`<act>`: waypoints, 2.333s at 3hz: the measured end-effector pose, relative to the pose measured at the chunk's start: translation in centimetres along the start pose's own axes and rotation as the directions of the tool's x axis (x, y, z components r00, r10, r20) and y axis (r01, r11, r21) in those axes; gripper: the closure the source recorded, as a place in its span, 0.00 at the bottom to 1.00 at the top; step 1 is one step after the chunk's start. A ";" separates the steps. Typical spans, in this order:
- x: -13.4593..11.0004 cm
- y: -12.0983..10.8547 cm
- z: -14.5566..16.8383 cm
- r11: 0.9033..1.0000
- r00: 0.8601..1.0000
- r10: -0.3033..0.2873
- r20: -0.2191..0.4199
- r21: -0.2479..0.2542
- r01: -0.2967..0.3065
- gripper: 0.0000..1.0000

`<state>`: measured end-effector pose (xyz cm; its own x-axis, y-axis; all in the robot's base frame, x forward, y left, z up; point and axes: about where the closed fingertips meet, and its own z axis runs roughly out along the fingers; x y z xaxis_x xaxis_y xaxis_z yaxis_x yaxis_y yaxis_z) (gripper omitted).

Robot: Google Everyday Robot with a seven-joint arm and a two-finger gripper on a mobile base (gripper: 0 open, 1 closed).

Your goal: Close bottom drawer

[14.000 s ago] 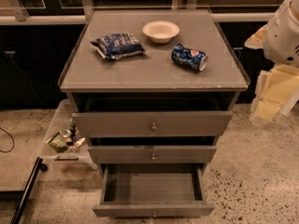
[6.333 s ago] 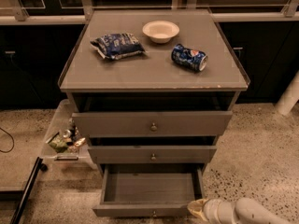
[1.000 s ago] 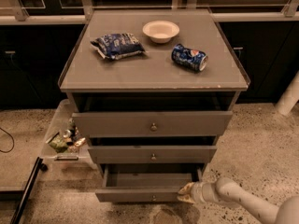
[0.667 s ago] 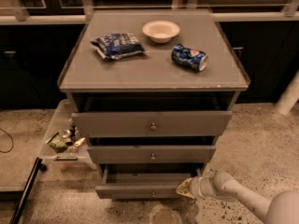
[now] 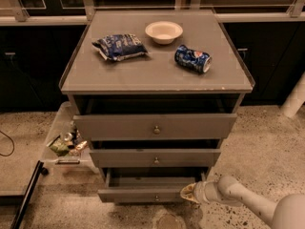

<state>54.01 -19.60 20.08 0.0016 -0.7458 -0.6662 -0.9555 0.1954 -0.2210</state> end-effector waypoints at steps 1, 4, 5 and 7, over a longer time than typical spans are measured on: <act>0.0 0.0 0.0 1.000 1.000 0.000 0.000 0.000 0.000 0.81; 0.0 0.0 0.0 1.000 1.000 0.000 0.000 0.000 0.000 0.12; 0.0 0.0 0.0 1.000 1.000 0.000 0.000 0.000 0.000 0.00; -0.4 0.3 0.1 1.000 1.000 -0.006 0.004 -0.003 0.006 0.15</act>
Offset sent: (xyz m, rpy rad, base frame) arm 0.0000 0.0000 0.0001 0.0000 0.0000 0.0000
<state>53.74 -19.17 20.17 0.0089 -0.7443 -0.6678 -0.9562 0.1891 -0.2234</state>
